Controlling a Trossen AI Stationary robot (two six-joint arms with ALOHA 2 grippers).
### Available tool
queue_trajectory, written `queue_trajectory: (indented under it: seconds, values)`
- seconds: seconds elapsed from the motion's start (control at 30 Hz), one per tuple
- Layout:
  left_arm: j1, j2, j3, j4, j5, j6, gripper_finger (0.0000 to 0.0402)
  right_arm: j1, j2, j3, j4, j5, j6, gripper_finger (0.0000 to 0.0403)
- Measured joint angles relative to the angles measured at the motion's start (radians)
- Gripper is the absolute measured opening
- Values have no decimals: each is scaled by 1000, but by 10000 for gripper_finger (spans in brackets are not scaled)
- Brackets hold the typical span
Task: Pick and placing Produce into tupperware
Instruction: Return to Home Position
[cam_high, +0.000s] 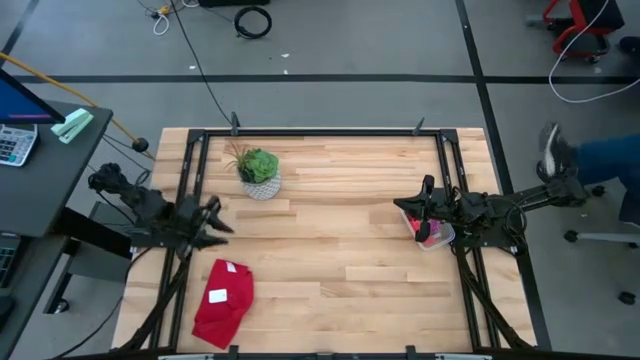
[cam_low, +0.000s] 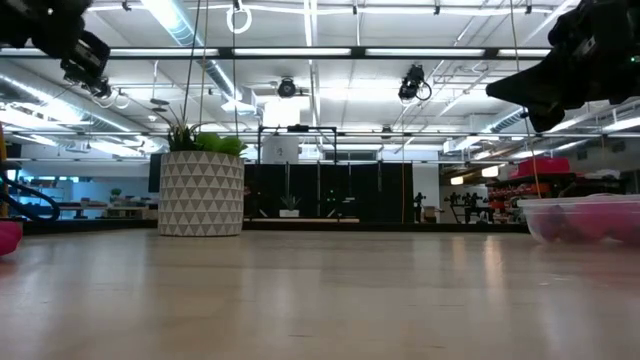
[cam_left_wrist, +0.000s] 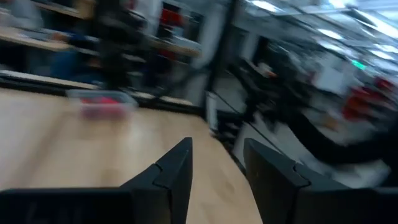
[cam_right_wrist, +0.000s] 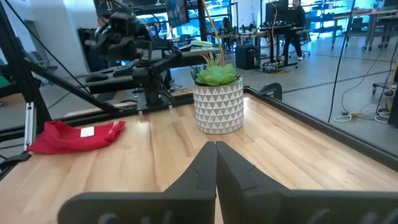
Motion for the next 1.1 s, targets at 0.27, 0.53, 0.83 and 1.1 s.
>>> queue_trajectory:
  seconds: [0.27, 0.53, 0.83, 1.1]
  values:
    - [0, 0, -112, 84, 303, 103, 150, 0, 0, 0, -2, 0, 0, 5]
    - [0, 0, -127, 83, 310, 113, 140, 0, 0, 0, -3, 0, 0, 5]
    - [0, 2, -127, 51, 310, 212, 150, 0, 0, 0, -3, 1, 1, 5]
    - [0, 2, -126, -65, 307, 317, 150, 0, 0, 0, -3, 1, 1, 5]
